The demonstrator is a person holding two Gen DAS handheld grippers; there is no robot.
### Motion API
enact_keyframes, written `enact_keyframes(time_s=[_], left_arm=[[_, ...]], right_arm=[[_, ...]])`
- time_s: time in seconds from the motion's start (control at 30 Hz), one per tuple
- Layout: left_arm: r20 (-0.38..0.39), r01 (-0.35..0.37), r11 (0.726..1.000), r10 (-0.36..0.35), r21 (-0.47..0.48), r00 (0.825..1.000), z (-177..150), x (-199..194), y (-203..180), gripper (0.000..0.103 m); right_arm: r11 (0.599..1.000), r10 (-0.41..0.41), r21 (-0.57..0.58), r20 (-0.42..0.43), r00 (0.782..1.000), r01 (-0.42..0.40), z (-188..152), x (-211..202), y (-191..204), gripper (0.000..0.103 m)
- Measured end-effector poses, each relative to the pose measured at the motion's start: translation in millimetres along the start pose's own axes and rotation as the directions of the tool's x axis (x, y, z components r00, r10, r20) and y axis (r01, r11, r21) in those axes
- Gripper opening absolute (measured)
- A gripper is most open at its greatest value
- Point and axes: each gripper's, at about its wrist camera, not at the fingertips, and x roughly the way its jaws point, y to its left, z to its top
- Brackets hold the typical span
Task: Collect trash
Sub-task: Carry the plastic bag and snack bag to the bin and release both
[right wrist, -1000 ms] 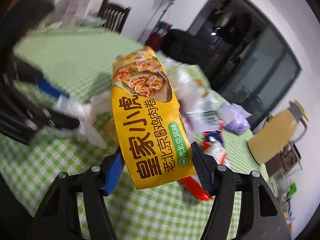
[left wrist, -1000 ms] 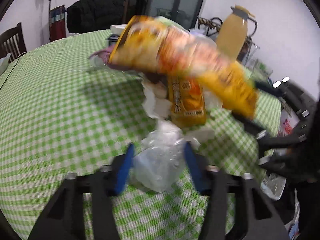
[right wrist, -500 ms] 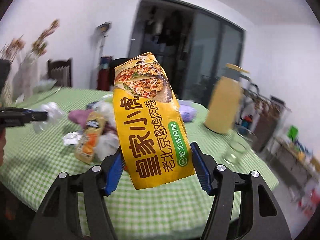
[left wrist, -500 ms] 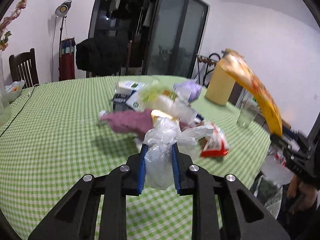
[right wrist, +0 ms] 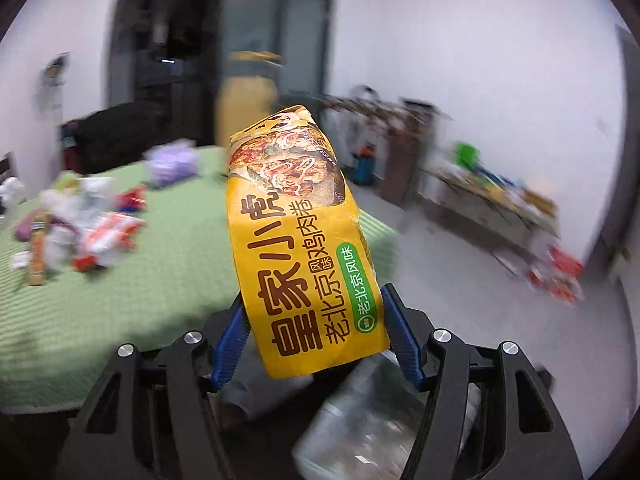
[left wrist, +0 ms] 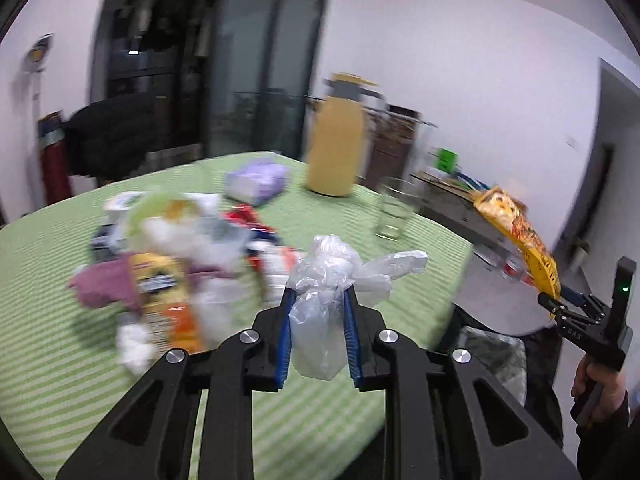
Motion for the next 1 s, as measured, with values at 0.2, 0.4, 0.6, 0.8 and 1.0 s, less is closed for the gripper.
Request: enact_keyframes(time_s=[0.2, 0.4, 0.6, 0.8, 1.0], left_arm=[[-0.075, 0.118, 0.99, -0.112, 0.078, 0.991, -3.6, 40.7, -71.2, 0.02], [-0.15, 0.228, 0.96, -0.205, 0.16, 0.967, -12.2, 76.3, -135.0, 0.02], [-0.221, 0.296, 0.929, -0.247, 0.223, 0.943, -28.1, 101.6, -182.5, 0.02], [-0.317, 0.338, 0.91, -0.256, 0.242, 0.914, -47.9, 126.6, -207.1, 0.02], [-0.428, 0.391, 0.897, -0.277, 0.206, 0.861, -71.1, 160.7, -235.1, 0.02]], right_arm=[[0.985, -0.09, 0.125, -0.212, 0.973, 0.118, -58.9, 15.1, -83.4, 0.062], [0.968, -0.096, 0.185, -0.358, 0.929, 0.171, -106.5, 30.8, -101.5, 0.062], [0.953, 0.03, 0.282, -0.46, 0.888, 0.114, -141.1, 56.5, -84.1, 0.063], [0.913, -0.016, 0.344, -0.504, 0.863, 0.218, -157.7, 83.7, -96.4, 0.068], [0.912, -0.073, 0.335, -0.435, 0.898, 0.236, -145.4, 67.7, -110.8, 0.07]])
